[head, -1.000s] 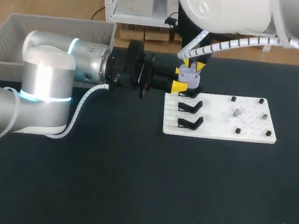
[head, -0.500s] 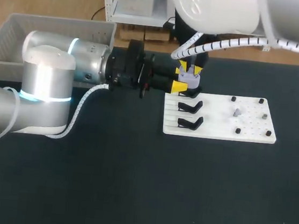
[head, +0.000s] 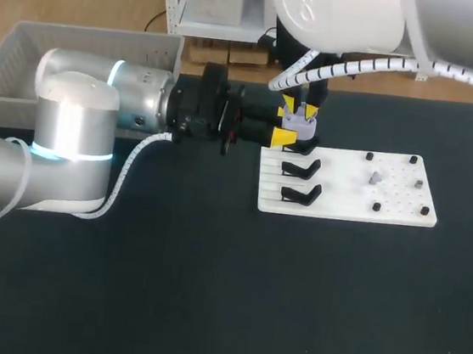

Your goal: Pick up each earbud case from the left stands, insert the matching earbuds, close the lid, and place the case in the box.

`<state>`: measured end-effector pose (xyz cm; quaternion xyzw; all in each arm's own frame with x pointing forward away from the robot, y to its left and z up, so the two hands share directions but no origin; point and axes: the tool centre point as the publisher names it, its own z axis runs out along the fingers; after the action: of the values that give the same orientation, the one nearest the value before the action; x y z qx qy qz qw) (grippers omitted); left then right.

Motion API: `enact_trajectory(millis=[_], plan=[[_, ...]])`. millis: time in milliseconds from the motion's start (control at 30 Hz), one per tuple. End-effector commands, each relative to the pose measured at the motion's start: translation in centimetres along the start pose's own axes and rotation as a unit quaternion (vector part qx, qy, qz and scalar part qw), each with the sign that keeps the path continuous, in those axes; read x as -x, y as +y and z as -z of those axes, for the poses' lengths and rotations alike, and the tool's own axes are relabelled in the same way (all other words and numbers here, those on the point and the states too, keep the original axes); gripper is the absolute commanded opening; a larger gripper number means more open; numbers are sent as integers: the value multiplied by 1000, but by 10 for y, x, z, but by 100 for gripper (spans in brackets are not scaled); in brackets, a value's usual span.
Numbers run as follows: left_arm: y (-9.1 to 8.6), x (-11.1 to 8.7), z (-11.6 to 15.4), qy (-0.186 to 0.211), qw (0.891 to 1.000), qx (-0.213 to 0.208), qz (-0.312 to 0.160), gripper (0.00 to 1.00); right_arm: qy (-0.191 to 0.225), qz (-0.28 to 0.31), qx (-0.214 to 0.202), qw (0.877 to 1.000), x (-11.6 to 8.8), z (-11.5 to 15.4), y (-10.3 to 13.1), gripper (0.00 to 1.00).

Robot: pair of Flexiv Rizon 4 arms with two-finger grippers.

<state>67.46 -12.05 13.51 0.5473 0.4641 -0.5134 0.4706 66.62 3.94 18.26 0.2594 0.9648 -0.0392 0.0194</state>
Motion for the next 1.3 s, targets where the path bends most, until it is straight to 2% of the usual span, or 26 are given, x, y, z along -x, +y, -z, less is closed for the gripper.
enact_trajectory(millis=[33, 933, 967, 1033, 1100, 1200, 1233, 1300], plan=[[0, -1, 0, -1, 1000, 1, -1, 0, 2, -5, 3, 1000, 4, -2, -4, 0], [0, -1, 0, -1, 1000, 1, -1, 0, 8, -11, 11, 1000, 8, -11, -5, 0], [0, -1, 0, -1, 1000, 1, -1, 0, 9, -10, 15, 1000, 8, -11, -5, 15], [0, -1, 0, -1, 1000, 1, -1, 0, 8, -9, 27, 1000, 5, -7, -5, 77], [0, -1, 0, -1, 1000, 1, -1, 0, 8, -6, 40, 999, 2, -1, -7, 100], [0, -1, 0, -1, 1000, 1, -1, 0, -10, 24, 71, 997, -11, 15, -14, 100], [0, -1, 0, -1, 1000, 1, -1, 0, -30, 53, 74, 995, -18, 22, -17, 100], [0, -1, 0, -1, 1000, 1, -1, 0, -42, 71, 77, 994, -26, 28, -22, 100]])
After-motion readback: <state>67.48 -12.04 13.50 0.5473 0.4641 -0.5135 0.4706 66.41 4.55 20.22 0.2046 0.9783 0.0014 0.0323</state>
